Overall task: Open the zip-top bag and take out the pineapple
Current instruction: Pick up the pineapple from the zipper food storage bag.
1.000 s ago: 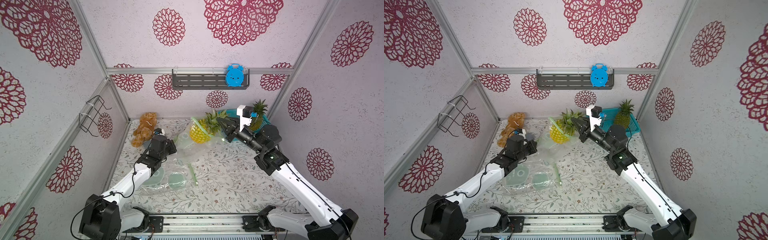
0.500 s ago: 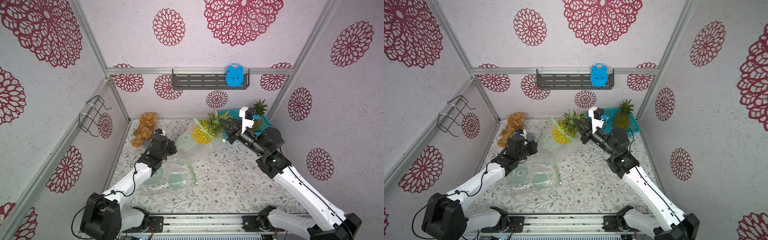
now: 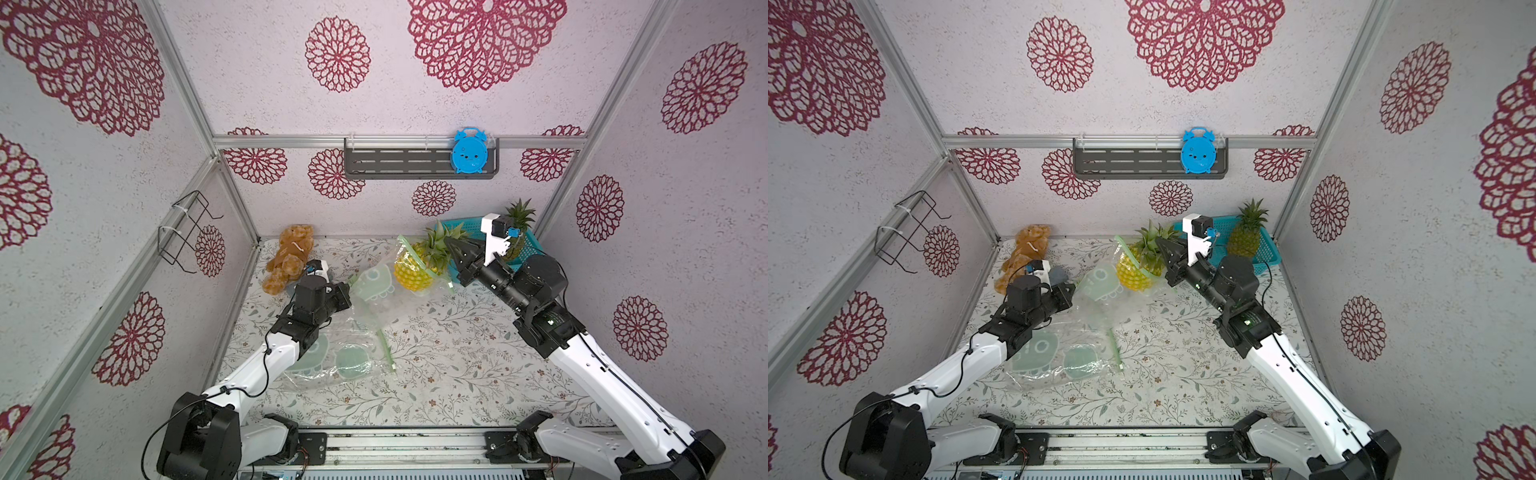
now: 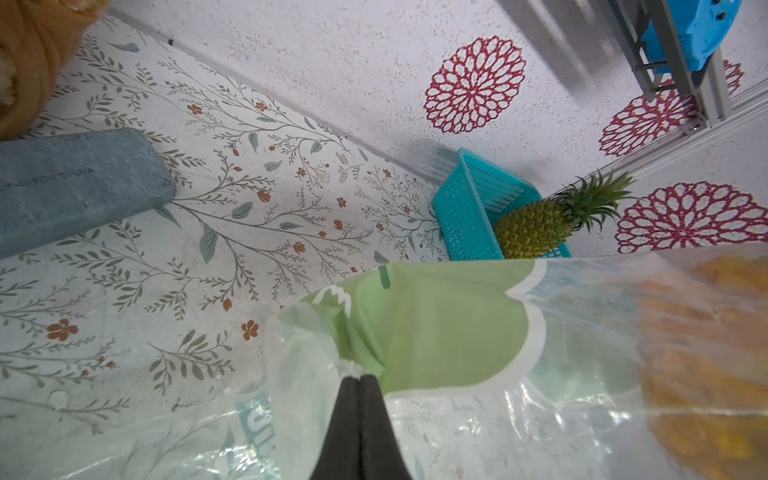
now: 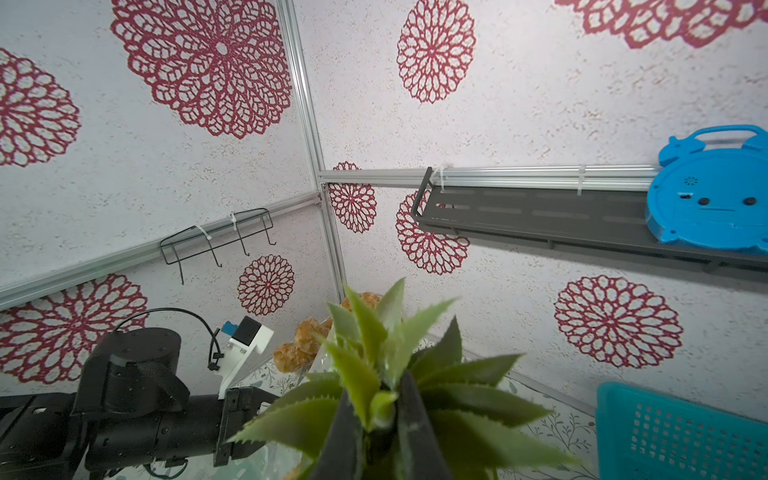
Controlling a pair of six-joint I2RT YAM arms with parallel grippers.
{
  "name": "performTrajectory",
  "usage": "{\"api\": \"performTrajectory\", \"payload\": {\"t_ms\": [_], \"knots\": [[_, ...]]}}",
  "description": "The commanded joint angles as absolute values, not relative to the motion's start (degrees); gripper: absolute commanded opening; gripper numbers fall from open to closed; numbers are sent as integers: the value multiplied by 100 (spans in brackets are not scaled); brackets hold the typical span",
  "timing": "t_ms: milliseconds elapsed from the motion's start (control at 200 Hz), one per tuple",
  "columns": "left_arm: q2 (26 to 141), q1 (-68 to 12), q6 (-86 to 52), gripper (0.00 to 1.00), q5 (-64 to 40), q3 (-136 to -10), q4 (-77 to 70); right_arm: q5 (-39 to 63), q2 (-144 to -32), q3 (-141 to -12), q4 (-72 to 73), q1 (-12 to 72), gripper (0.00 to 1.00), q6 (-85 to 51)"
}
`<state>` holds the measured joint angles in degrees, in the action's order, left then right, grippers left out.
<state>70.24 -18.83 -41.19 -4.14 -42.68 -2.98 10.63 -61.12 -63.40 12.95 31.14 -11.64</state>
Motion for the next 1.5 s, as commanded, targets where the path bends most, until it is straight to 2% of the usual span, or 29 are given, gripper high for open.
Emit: {"api": "performTrajectory", "payload": {"t_ms": [0,851,1496], "knots": [[6825,-1760,-4226,0,-644,-4120,-765,962,-5949,-6560,2492,2999,0,-1417],[7172,-1390,-4515,0,44,-4008,-269,1380,-5507,-6284,3199,2639,0,-2004],[7671,-1396,-4142,0,-857,-4729,146,2319,-5866,-6718,2877,2624,0,-1846]]}}
